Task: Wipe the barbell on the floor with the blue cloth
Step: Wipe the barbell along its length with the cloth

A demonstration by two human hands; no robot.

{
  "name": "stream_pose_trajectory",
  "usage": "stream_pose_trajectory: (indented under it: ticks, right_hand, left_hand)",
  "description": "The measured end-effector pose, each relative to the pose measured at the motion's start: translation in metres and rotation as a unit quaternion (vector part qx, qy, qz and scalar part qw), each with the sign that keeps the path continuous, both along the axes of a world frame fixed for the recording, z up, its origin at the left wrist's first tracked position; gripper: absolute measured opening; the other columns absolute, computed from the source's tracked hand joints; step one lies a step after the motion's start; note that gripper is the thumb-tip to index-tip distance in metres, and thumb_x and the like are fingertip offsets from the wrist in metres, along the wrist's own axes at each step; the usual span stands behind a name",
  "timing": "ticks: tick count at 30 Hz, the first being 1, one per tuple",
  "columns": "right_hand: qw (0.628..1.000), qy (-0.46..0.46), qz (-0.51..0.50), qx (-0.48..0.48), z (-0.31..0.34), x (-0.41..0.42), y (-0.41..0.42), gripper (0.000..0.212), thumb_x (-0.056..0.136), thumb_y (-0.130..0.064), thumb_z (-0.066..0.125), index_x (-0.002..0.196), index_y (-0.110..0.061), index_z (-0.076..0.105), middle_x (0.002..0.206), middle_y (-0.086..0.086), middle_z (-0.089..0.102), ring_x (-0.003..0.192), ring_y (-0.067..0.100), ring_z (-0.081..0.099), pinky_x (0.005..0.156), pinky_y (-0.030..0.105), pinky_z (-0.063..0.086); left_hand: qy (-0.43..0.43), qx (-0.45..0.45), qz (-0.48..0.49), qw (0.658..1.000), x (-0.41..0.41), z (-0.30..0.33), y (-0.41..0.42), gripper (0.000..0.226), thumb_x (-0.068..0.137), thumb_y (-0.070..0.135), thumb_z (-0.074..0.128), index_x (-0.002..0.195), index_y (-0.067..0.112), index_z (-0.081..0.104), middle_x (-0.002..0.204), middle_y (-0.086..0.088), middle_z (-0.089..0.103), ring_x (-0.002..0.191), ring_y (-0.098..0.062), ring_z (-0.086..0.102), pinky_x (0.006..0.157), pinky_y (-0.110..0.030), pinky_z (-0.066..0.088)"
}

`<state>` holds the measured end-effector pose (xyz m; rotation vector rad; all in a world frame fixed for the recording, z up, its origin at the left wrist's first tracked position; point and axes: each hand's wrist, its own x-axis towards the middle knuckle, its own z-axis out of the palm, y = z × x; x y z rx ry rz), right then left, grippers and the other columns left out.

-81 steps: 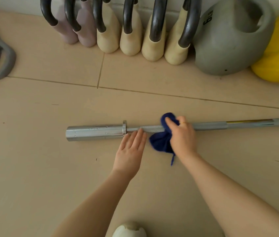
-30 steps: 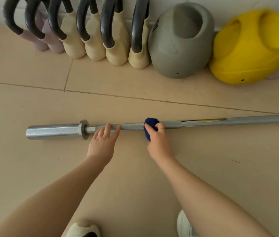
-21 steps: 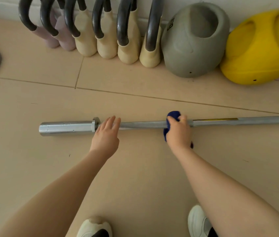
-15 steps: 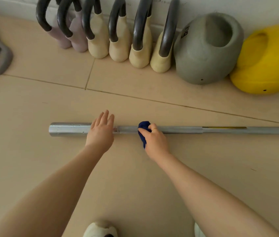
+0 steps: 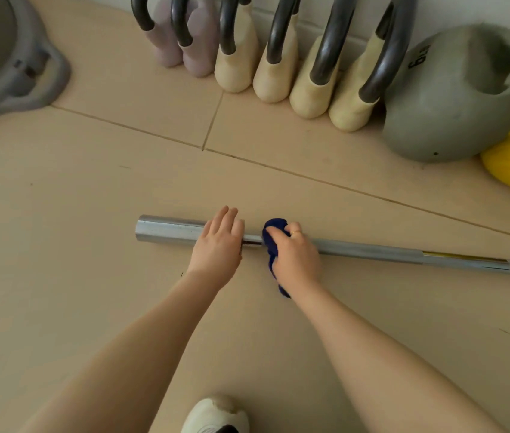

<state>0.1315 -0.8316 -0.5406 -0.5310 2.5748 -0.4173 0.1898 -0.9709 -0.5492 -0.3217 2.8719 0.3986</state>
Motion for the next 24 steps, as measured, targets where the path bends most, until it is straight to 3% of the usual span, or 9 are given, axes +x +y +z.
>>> stream_pose_trajectory:
  ticks: [3, 5, 7, 11, 15, 21, 24]
  right_hand:
    - [0.991, -0.002, -0.125, 0.044, -0.003, -0.012, -0.001, 0.042, 0.081, -0.002, 0.045, 0.119, -0.018, 0.056, 0.116, 0.013, 0.045, 0.097, 0.038, 0.055, 0.080, 0.045, 0.050]
    - [0.992, 0.012, -0.108, 0.066, -0.002, 0.002, -0.014, 0.035, 0.084, -0.005, 0.046, 0.116, -0.016, 0.055, 0.118, 0.014, 0.044, 0.096, 0.038, 0.055, 0.080, 0.043, 0.049]
    - [0.998, -0.001, -0.053, 0.036, 0.002, 0.024, -0.031, 0.033, 0.086, -0.008, 0.047, 0.118, -0.017, 0.052, 0.123, 0.012, 0.041, 0.100, 0.036, 0.054, 0.080, 0.040, 0.048]
    - [0.999, -0.027, 0.025, 0.014, 0.005, 0.022, -0.027, 0.030, 0.087, -0.014, 0.046, 0.115, -0.024, 0.055, 0.123, 0.007, 0.043, 0.100, 0.034, 0.054, 0.074, 0.036, 0.042]
    - [0.991, -0.003, -0.095, 0.097, 0.003, -0.013, -0.003, 0.036, 0.084, -0.004, 0.044, 0.111, -0.021, 0.060, 0.114, 0.012, 0.045, 0.097, 0.036, 0.056, 0.076, 0.039, 0.047]
    - [0.998, -0.041, -0.037, 0.028, 0.009, 0.015, -0.018, 0.039, 0.085, -0.007, 0.046, 0.121, -0.020, 0.055, 0.126, 0.008, 0.040, 0.099, 0.034, 0.056, 0.078, 0.037, 0.048]
    - [0.994, -0.025, -0.056, 0.087, 0.000, -0.013, 0.007, 0.034, 0.086, -0.012, 0.042, 0.118, -0.019, 0.054, 0.109, 0.010, 0.043, 0.095, 0.035, 0.056, 0.071, 0.038, 0.043]
  left_hand:
    - [-0.006, -0.009, -0.032, 0.999, 0.005, 0.001, 0.001, 0.046, 0.077, 0.006, 0.068, 0.119, -0.001, 0.051, 0.142, -0.017, 0.044, 0.139, -0.031, 0.032, 0.111, -0.039, 0.030]
    - [0.021, -0.009, -0.055, 0.998, 0.010, -0.002, 0.003, 0.057, 0.053, 0.000, 0.082, 0.103, -0.001, 0.054, 0.117, -0.018, 0.064, 0.119, -0.033, 0.057, 0.096, -0.040, 0.047]
    - [0.056, -0.006, -0.068, 0.996, 0.015, -0.003, 0.004, 0.067, 0.040, 0.000, 0.087, 0.094, 0.004, 0.048, 0.101, -0.015, 0.070, 0.104, -0.032, 0.067, 0.086, -0.041, 0.053]
    - [0.059, -0.020, -0.085, 0.994, 0.023, -0.001, 0.006, 0.072, 0.039, 0.011, 0.090, 0.092, 0.011, 0.041, 0.096, -0.007, 0.071, 0.102, -0.024, 0.068, 0.090, -0.043, 0.051]
    - [0.041, -0.045, -0.081, 0.995, 0.022, 0.000, 0.005, 0.081, 0.029, 0.012, 0.092, 0.093, 0.009, 0.042, 0.097, -0.005, 0.071, 0.102, -0.023, 0.068, 0.091, -0.045, 0.050]
    - [0.039, -0.042, -0.068, 0.996, 0.019, 0.002, 0.006, 0.076, 0.034, 0.006, 0.090, 0.093, 0.008, 0.043, 0.102, -0.010, 0.071, 0.101, -0.025, 0.068, 0.089, -0.048, 0.050]
    - [0.042, -0.042, -0.037, 0.998, 0.020, -0.003, 0.009, 0.067, 0.039, -0.001, 0.086, 0.097, 0.002, 0.053, 0.106, -0.012, 0.071, 0.100, -0.027, 0.068, 0.088, -0.048, 0.050]
